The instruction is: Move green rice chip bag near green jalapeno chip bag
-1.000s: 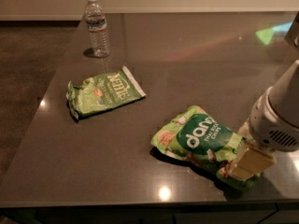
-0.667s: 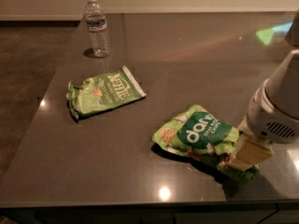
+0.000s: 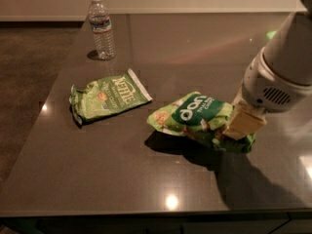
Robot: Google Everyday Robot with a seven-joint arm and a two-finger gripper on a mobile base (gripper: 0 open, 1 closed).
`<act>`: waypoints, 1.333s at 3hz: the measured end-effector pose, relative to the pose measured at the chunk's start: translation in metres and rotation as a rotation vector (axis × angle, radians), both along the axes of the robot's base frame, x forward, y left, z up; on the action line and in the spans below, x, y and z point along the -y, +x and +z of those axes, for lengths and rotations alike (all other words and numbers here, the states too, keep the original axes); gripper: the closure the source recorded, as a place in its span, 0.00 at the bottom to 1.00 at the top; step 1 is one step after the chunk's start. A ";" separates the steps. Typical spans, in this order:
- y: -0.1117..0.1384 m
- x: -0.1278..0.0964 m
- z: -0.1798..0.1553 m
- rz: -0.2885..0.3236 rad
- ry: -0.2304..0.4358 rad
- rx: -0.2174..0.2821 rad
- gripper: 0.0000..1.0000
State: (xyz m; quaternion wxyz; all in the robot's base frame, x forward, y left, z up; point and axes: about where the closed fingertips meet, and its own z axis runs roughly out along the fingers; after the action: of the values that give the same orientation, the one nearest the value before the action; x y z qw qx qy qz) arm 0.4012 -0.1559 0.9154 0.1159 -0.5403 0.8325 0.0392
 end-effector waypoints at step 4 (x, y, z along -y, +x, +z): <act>0.091 -0.087 0.008 0.069 0.185 0.119 0.59</act>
Offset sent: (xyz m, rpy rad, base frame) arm 0.0831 0.0840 0.0371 0.2221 -0.1260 0.0876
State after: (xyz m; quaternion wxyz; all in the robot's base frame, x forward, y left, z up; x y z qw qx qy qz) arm 0.4923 -0.0688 0.9238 0.2132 -0.5571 0.7978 0.0875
